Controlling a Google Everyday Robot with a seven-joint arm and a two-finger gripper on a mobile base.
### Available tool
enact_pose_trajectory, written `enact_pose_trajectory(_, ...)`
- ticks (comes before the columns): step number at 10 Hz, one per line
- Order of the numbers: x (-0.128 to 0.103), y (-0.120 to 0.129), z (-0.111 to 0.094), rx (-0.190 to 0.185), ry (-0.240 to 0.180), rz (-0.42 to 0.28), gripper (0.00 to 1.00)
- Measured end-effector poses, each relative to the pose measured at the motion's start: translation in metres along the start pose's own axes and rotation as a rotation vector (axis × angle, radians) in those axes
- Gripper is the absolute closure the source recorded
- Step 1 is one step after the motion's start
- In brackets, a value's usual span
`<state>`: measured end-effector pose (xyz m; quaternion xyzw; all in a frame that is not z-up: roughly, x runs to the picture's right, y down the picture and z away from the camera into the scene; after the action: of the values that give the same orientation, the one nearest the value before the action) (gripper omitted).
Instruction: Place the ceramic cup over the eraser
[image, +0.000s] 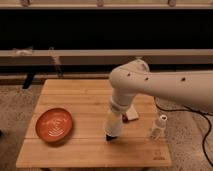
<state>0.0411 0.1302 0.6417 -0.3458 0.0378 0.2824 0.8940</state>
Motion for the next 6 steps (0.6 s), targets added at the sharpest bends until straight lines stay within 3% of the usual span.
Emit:
enact_pose_trajectory(2, -0.002, 0.000, 0.016, 0.003, 0.018, -0.001, 0.96)
enact_pose_trajectory(6, -0.006, -0.009, 0.061, 0.045, 0.040, 0.037, 0.56)
